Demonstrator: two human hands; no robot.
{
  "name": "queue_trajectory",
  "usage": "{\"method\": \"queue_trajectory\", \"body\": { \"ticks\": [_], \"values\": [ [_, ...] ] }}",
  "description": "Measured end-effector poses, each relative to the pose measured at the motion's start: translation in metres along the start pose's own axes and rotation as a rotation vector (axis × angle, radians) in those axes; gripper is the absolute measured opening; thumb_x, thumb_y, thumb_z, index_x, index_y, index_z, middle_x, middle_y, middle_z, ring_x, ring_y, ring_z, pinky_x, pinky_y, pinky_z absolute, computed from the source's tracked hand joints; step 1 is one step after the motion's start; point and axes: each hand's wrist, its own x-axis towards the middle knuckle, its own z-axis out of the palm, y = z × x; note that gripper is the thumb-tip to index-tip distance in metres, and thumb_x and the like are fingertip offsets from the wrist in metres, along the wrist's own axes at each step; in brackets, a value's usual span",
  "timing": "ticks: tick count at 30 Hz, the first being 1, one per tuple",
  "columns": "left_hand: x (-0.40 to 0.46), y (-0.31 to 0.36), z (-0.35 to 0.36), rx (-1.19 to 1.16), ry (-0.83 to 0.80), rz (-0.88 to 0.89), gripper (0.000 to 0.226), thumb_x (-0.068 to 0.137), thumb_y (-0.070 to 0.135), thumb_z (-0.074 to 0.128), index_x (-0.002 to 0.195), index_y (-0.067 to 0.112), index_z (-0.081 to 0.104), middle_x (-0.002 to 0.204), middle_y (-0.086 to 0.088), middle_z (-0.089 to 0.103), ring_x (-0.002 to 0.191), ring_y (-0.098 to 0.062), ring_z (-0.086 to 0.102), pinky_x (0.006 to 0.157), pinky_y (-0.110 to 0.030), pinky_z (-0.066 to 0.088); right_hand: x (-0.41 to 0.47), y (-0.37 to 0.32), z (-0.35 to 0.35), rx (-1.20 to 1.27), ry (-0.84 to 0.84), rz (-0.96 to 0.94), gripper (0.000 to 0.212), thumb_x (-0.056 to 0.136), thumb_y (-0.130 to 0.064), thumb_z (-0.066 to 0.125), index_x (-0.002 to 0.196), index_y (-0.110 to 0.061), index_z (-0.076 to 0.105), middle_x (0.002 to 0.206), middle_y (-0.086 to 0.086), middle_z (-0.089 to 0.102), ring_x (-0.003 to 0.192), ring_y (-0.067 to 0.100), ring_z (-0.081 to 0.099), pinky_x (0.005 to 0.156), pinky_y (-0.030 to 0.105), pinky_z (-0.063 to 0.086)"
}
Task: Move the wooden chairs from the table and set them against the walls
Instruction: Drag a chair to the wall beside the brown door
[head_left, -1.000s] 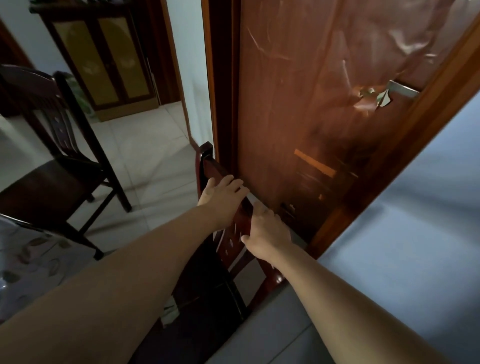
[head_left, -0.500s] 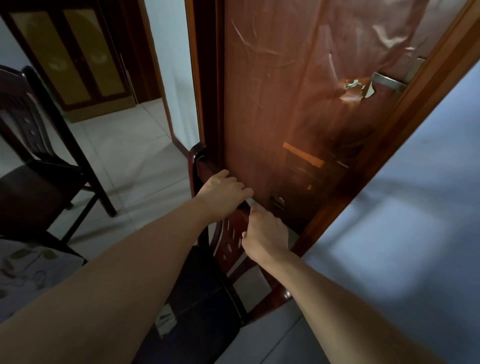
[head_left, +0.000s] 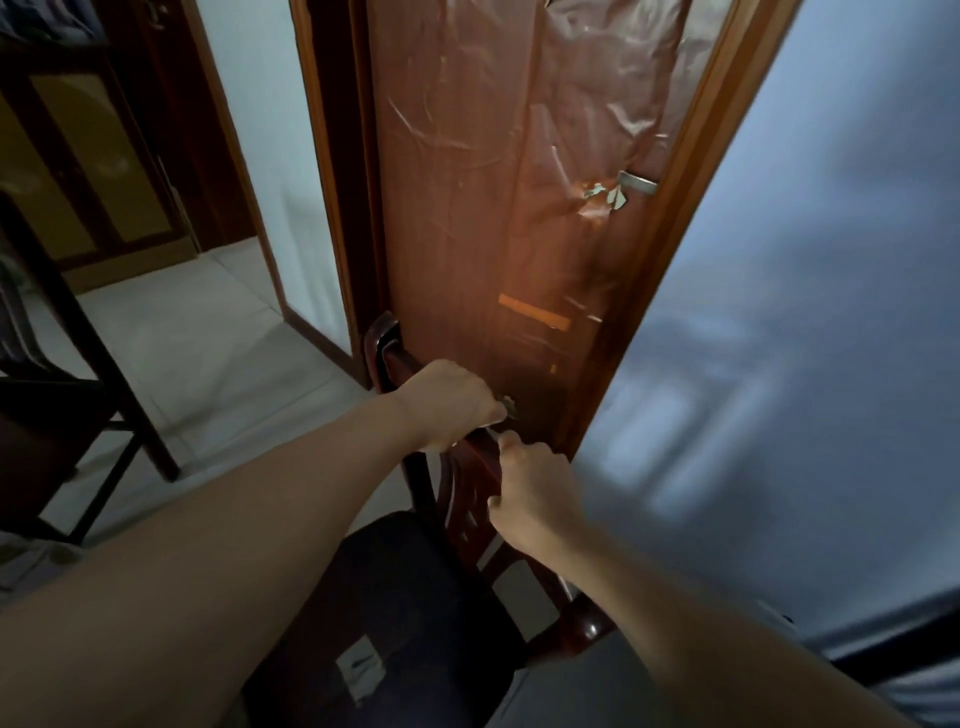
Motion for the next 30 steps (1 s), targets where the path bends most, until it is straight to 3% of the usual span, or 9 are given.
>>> {"method": "queue_trajectory", "body": {
  "ticks": [5, 9, 13, 17, 20, 27, 30],
  "values": [
    [0.031, 0.029, -0.027, 0.025, -0.008, 0.056, 0.022, 0.080, 0.013, 0.063, 0.101, 0.017, 0.056, 0.088, -0.002, 0.061, 0.082, -0.024, 0.060, 0.055, -0.033, 0.038, -0.020, 0.040, -0.031, -0.060, 0.020, 0.043, 0.041, 0.081, -0.024, 0.068, 0.116, -0.017, 0.049, 0.096, 0.003, 0.064, 0.085, 0.024, 0.066, 0.068, 0.032, 0.051],
    [0.071, 0.055, -0.045, 0.051, 0.030, 0.109, 0.035, 0.079, 0.021, 0.067, 0.112, 0.022, 0.055, 0.094, -0.001, 0.063, 0.086, -0.024, 0.062, 0.057, -0.031, 0.034, -0.029, 0.087, -0.055, -0.133, 0.031, 0.071, 0.047, 0.080, -0.025, 0.067, 0.121, -0.017, 0.046, 0.095, 0.004, 0.061, 0.086, 0.027, 0.064, 0.063, 0.030, 0.041],
    [0.127, 0.087, -0.062, 0.035, 0.026, 0.125, 0.035, 0.078, 0.024, 0.069, 0.109, 0.020, 0.054, 0.092, -0.002, 0.064, 0.085, -0.026, 0.062, 0.059, -0.032, 0.036, -0.030, 0.151, -0.076, -0.154, 0.039, 0.130, 0.042, 0.077, -0.022, 0.067, 0.114, -0.017, 0.048, 0.077, -0.001, 0.050, 0.082, 0.027, 0.062, 0.060, 0.029, 0.038],
    [0.188, 0.120, -0.076, -0.003, 0.037, 0.115, 0.034, 0.078, 0.025, 0.069, 0.108, 0.020, 0.054, 0.095, -0.004, 0.063, 0.087, -0.028, 0.061, 0.062, -0.032, 0.034, -0.024, 0.220, -0.098, -0.174, -0.004, 0.148, 0.037, 0.076, -0.022, 0.066, 0.108, -0.016, 0.048, 0.091, 0.006, 0.059, 0.087, 0.030, 0.063, 0.068, 0.033, 0.046],
    [0.234, 0.142, -0.080, -0.068, 0.061, 0.084, 0.035, 0.079, 0.024, 0.068, 0.111, 0.020, 0.054, 0.099, -0.004, 0.063, 0.092, -0.028, 0.061, 0.063, -0.032, 0.032, -0.019, 0.271, -0.112, -0.170, -0.018, 0.161, 0.038, 0.077, -0.023, 0.064, 0.110, -0.015, 0.049, 0.099, 0.009, 0.060, 0.091, 0.031, 0.061, 0.068, 0.032, 0.042],
    [0.315, 0.168, -0.066, -0.194, 0.138, -0.001, 0.044, 0.079, 0.016, 0.068, 0.119, 0.020, 0.052, 0.108, -0.003, 0.063, 0.103, -0.027, 0.058, 0.067, -0.034, 0.034, 0.004, 0.351, -0.117, -0.131, 0.035, 0.186, 0.034, 0.081, -0.015, 0.066, 0.112, -0.014, 0.051, 0.102, 0.010, 0.065, 0.093, 0.030, 0.063, 0.068, 0.030, 0.040],
    [0.337, 0.168, -0.054, -0.240, 0.134, -0.068, 0.034, 0.081, 0.016, 0.065, 0.113, 0.018, 0.056, 0.108, -0.001, 0.062, 0.104, -0.025, 0.057, 0.068, -0.033, 0.037, 0.016, 0.368, -0.108, -0.114, 0.071, 0.216, 0.032, 0.082, -0.014, 0.068, 0.108, -0.012, 0.050, 0.103, 0.010, 0.064, 0.093, 0.031, 0.063, 0.068, 0.032, 0.043]
  ]
}}
